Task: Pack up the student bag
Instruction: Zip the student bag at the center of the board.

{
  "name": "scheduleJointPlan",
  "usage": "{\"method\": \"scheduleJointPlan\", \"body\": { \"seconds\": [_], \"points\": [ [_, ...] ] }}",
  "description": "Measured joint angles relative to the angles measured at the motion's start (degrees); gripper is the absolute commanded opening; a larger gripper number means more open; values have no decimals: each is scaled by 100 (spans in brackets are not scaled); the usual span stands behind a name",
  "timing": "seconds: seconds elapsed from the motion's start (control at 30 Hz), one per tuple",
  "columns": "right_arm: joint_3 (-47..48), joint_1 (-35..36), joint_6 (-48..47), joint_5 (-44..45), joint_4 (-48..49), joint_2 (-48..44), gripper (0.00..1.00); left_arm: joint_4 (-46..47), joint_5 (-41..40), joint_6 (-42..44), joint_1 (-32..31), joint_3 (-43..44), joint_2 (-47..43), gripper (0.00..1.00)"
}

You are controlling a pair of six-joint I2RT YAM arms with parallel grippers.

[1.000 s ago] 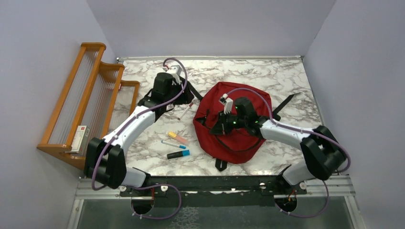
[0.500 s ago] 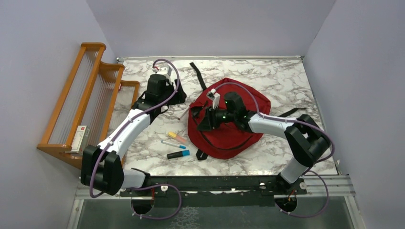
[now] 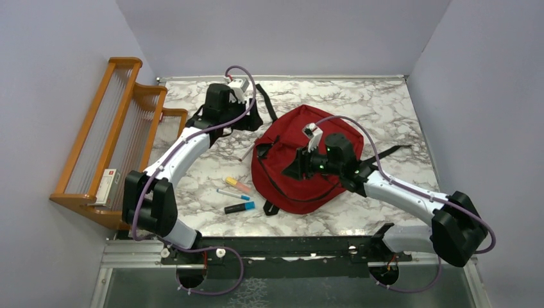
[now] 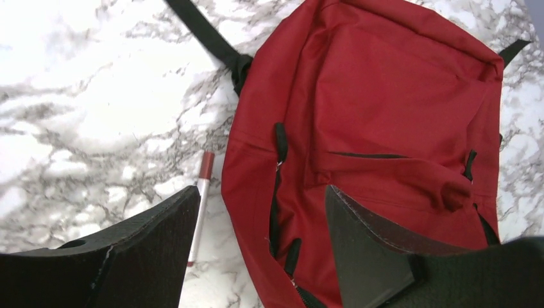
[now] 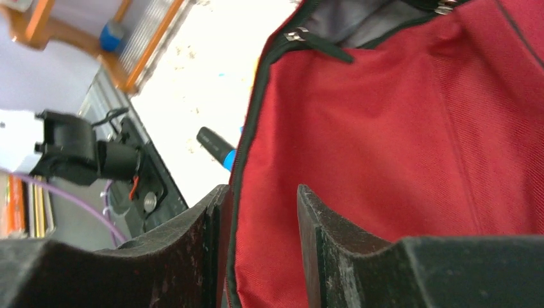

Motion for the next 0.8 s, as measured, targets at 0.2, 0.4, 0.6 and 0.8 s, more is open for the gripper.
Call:
{"method": "scheduleJointPlan", "body": {
  "seconds": [0.2, 0.4, 0.6, 0.8],
  "points": [
    [-170, 2, 496, 767, -98, -79, 44, -315, -122, 369, -170, 404, 269, 69],
    [-151, 2, 975, 1078, -144, 278, 44, -634, -573, 282, -214, 328, 527, 69],
    [-35, 2, 1261, 1272, -245, 546, 44, -658, -614, 278, -203, 361, 1093, 70],
    [17, 2, 1325, 1290, -258, 584, 45, -673, -319, 229, -203, 385, 1587, 70]
  ]
}}
